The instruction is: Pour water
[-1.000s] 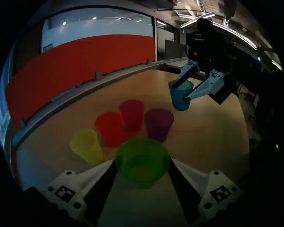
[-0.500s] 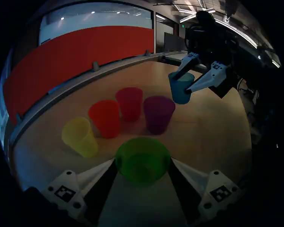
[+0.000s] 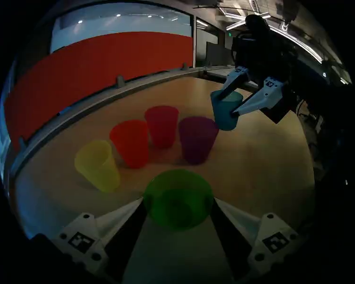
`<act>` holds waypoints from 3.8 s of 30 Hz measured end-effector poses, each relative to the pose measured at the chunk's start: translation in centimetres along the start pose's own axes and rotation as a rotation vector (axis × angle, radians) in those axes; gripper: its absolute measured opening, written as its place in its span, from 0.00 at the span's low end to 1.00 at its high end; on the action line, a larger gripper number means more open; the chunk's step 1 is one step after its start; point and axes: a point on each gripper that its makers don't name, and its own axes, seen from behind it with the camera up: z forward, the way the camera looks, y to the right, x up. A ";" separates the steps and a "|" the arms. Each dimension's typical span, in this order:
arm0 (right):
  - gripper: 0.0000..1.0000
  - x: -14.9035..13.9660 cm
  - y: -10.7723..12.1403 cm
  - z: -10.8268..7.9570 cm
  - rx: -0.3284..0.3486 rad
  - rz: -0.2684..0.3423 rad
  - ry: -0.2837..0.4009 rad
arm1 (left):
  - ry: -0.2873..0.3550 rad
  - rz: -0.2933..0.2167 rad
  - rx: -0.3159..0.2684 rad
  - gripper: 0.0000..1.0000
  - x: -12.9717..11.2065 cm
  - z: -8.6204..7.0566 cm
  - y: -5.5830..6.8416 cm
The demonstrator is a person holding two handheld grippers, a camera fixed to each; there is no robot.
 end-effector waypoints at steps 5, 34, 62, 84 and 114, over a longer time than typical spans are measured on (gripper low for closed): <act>0.91 0.0 0.0 0.1 -0.002 0.000 0.000 | 0.011 -0.013 0.001 0.88 -0.1 -0.2 -0.1; 0.91 -2.5 -0.8 2.1 0.009 0.009 -0.032 | -0.061 -0.011 0.025 0.98 -3.4 -2.2 -0.5; 1.00 -4.4 -1.4 2.1 -0.018 -0.003 -0.058 | -0.047 -0.034 0.056 0.99 -4.1 -3.7 -0.2; 1.00 -5.7 -1.8 -3.5 -0.122 0.061 0.025 | 0.064 -0.117 0.179 0.98 -3.6 -9.1 -0.9; 1.00 0.7 1.2 -10.0 -0.448 0.164 0.369 | 0.426 -0.224 0.534 0.98 1.3 -16.4 -5.7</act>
